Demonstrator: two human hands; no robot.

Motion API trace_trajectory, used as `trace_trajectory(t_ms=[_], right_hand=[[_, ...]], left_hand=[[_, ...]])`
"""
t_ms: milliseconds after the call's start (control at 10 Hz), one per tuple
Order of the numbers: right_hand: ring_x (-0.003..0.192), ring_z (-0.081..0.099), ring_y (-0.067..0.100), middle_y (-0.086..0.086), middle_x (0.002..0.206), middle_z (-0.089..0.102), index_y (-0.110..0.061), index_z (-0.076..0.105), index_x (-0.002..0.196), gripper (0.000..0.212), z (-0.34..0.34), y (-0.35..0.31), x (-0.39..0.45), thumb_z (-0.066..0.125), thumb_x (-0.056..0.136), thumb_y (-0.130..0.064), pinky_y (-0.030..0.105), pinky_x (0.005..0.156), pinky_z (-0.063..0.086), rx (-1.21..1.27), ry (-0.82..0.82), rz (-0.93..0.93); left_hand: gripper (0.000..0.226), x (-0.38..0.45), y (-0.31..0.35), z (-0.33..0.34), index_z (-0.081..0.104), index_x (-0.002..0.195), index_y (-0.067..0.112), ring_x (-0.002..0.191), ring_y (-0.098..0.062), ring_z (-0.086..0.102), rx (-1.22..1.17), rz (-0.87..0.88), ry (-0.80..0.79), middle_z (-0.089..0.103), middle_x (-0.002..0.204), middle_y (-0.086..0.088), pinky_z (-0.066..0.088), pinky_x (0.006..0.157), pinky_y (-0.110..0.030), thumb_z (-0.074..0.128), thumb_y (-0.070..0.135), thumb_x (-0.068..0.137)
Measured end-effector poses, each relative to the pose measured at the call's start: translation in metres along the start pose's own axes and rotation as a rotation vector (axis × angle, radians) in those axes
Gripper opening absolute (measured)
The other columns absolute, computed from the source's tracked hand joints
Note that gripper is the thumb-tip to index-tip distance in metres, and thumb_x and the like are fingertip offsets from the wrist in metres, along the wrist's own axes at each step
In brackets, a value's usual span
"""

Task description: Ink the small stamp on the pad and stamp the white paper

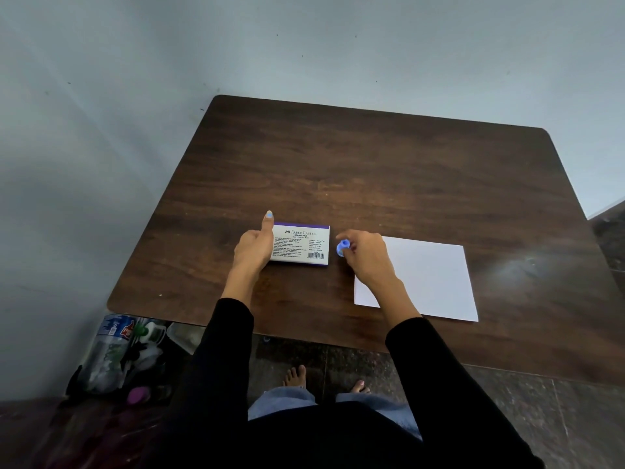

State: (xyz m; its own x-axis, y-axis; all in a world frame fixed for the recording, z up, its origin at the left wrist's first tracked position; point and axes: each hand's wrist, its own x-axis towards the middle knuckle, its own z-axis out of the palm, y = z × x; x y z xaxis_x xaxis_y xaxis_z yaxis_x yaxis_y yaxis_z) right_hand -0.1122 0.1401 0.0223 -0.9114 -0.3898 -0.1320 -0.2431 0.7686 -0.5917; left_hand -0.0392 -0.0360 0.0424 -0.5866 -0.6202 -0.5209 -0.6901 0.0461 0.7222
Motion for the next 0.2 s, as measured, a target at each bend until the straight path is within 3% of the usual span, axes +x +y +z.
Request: trace_trajectory(t_ms=[200], right_hand=[[0.106,0.061,0.027,0.012,0.120,0.066,-0.010,0.060,0.119,0.038,-0.0017,-0.0006,-0.0032,0.065,0.082,-0.006,0.032,0.089,0.049,0.072,-0.027,-0.002]], left_hand=[[0.058,-0.0002,0.0018,0.0006,0.051,0.072,0.013,0.098,-0.028,0.056,0.028,0.008,0.041,0.060,0.098,-0.007,0.041,0.085,-0.037,0.031,0.065,0.090]])
